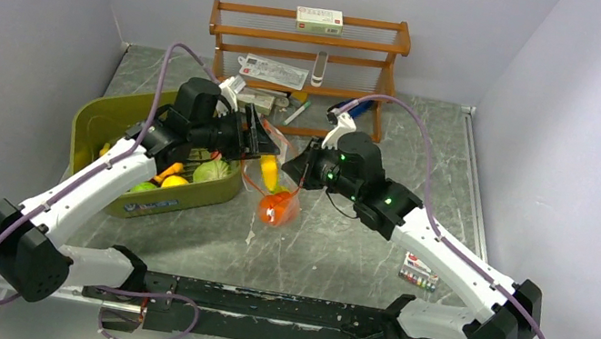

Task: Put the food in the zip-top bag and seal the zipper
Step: Place the fake fruit in the zipper food storage bag.

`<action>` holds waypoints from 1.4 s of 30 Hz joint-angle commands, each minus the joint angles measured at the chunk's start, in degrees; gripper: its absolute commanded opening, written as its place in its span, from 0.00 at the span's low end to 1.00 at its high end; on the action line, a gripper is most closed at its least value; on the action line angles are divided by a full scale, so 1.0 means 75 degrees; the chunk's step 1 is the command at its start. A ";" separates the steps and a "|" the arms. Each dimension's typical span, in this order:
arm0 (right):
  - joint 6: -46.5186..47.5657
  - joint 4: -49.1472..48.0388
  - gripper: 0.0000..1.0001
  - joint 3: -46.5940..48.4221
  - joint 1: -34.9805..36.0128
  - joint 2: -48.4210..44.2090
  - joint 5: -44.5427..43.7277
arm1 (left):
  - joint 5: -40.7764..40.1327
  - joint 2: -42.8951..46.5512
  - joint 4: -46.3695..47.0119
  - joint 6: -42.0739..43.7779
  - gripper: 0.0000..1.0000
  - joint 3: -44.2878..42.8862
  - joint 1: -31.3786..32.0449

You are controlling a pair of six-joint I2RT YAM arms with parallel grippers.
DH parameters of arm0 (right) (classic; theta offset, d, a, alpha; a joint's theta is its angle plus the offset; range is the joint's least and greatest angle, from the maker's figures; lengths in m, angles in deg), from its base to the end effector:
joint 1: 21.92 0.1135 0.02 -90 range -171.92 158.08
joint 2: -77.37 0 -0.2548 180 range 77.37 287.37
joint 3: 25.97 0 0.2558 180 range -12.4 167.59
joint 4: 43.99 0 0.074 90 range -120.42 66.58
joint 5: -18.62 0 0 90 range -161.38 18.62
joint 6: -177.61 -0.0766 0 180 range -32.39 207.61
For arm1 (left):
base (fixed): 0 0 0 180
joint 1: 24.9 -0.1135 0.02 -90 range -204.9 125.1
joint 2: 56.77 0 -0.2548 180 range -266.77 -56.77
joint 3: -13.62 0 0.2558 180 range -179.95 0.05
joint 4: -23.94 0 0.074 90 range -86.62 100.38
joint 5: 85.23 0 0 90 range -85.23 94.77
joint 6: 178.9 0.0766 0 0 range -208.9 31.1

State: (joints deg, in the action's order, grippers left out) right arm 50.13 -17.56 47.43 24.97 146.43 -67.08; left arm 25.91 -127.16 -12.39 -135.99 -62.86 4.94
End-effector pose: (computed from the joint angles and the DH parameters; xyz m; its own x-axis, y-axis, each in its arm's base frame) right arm 0.2168 0.2400 0.3143 -0.6758 0.1659 -0.7182 -0.4590 0.6676 0.5862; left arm 0.2591 -0.1804 0.3074 -0.8353 -0.3084 -0.4552 0.1800 0.6288 -0.7564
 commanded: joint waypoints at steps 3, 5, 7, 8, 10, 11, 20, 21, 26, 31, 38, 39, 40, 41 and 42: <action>-0.0014 -0.0157 0.00 0.0036 0.0022 -0.0023 -0.0285 | 0.0042 0.0376 0.0315 -0.0090 0.62 0.0085 0.0064; 0.0014 -0.0107 0.00 0.0066 0.0020 0.0013 -0.0313 | 0.0021 0.0472 0.0271 -0.0066 0.60 0.0081 0.0064; 0.0041 -0.0088 0.00 0.0062 0.0022 0.0027 -0.0335 | -0.0056 0.0549 0.0162 0.0010 0.59 -0.0010 0.0062; 0.0065 -0.0081 0.00 0.0067 0.0021 0.0025 -0.0344 | -0.0107 0.0585 0.0095 0.0050 0.59 -0.0057 0.0063; 0.0162 -0.0069 0.00 0.0073 0.0018 0.0007 -0.0379 | -0.0181 0.0677 -0.0004 0.0151 0.59 -0.0196 0.0062; 0.0200 -0.0063 0.00 0.0082 0.0017 -0.0006 -0.0380 | -0.0224 0.0732 -0.0050 0.0195 0.59 -0.0256 0.0063; 0.0777 0.0460 0.00 0.0444 0.0014 -0.0275 -0.0906 | -0.1503 0.1311 -0.0960 0.1236 0.97 -0.0803 0.0059; 0.0861 0.0509 0.00 0.0448 -0.0001 -0.0352 -0.1027 | -0.1723 0.1376 -0.1173 0.1375 1.00 -0.0946 0.0054; 0.1163 0.0849 0.00 0.0567 -0.0018 -0.0513 -0.1376 | -0.2847 0.1597 -0.2164 0.1972 1.00 -0.1708 0.0060; 0.1245 0.1122 0.00 0.0728 -0.0022 -0.0667 -0.1555 | -0.4200 0.1813 -0.2977 0.2359 1.00 -0.1818 0.0051; 0.1400 0.1097 0.00 0.0688 -0.0021 -0.0860 -0.1709 | -0.5880 0.2124 -0.3573 0.2177 0.91 -0.1176 0.0031; 0.1420 0.1089 0.00 0.0683 -0.0021 -0.0850 -0.1693 | -0.5977 0.2169 -0.3485 0.2231 0.86 -0.1054 0.0013; 0.1421 0.1088 0.00 0.0690 -0.0027 -0.0836 -0.1646 | -0.6129 0.2171 -0.3430 0.2367 0.83 -0.0929 -0.0028; 0.1428 0.1085 0.00 0.0718 -0.0024 -0.0821 -0.1574 | -0.6254 0.2119 -0.3430 0.2403 0.82 -0.0853 -0.0080; 0.1430 0.1068 0.00 0.0737 -0.0023 -0.0803 -0.1495 | -0.6263 0.2008 -0.3439 0.2435 0.82 -0.0825 -0.0173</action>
State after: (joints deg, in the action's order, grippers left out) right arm 59.75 -8.71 50.64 24.95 140.97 -78.69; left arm -14.61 -111.68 -36.67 -119.78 -70.69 4.85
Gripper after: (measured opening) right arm 0.006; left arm 0.830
